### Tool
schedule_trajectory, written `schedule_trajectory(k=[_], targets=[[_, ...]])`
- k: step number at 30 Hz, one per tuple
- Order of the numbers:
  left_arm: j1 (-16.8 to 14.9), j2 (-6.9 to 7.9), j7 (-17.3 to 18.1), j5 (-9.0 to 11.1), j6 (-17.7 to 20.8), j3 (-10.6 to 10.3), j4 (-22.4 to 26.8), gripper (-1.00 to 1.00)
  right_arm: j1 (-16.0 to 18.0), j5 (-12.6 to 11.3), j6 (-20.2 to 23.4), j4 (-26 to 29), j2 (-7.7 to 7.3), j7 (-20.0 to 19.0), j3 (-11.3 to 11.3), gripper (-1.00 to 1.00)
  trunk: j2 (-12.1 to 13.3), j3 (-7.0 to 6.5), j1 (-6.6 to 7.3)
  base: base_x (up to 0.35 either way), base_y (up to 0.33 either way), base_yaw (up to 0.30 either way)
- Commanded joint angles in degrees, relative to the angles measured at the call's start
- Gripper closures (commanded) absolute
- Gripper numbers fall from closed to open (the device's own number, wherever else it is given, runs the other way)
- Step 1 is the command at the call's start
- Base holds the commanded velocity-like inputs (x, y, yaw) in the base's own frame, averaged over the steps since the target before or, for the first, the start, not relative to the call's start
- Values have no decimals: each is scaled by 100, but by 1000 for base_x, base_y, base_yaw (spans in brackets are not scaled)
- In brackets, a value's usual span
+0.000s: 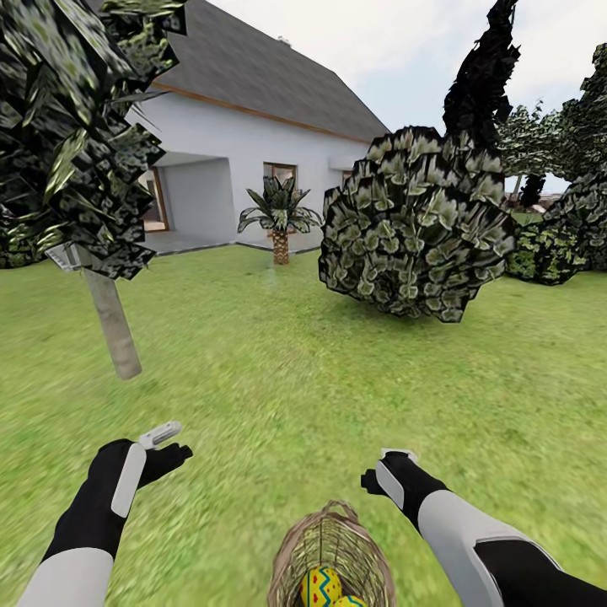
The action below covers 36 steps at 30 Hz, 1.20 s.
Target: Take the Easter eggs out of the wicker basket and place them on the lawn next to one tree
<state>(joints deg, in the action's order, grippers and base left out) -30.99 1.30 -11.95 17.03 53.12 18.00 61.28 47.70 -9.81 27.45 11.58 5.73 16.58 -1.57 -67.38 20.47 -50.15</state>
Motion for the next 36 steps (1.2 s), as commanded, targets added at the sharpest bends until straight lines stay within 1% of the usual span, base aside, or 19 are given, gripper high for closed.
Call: schedule_trajectory(k=[1, 5, 11, 18, 24, 36], targets=[[-4, 1, -57, 62, 18, 1, 2, -100, 2, -57, 23, 11, 0, 39, -22, -100, -46, 26, -23, 0, 0, 0], [-4, 2, -64, 63, 19, 8, 5, -100, 2, -53, 23, 11, -1, 39, -26, -100, -207, 97, -111, -11, 0, 0], [-4, 3, -62, 71, 23, 10, 5, -100, 2, -49, 23, 11, 7, 38, -27, -100, -447, 205, -243, -153, 0, 0], [-4, 10, -60, 72, 23, 17, 4, -100, 2, -48, 23, 11, 0, 38, -27, -100, -728, 331, -396, -26, 0, 0], [-4, 14, -53, 72, 23, 19, 6, -100, 2, -48, 23, 11, -1, 38, -27, -100, -969, 438, -528, -181, 0, 0], [-4, 28, -53, 80, 29, 25, 7, -100, 2, -48, 23, 12, -1, 38, -27, -100, -1450, 654, -792, -15, 0, 0]])
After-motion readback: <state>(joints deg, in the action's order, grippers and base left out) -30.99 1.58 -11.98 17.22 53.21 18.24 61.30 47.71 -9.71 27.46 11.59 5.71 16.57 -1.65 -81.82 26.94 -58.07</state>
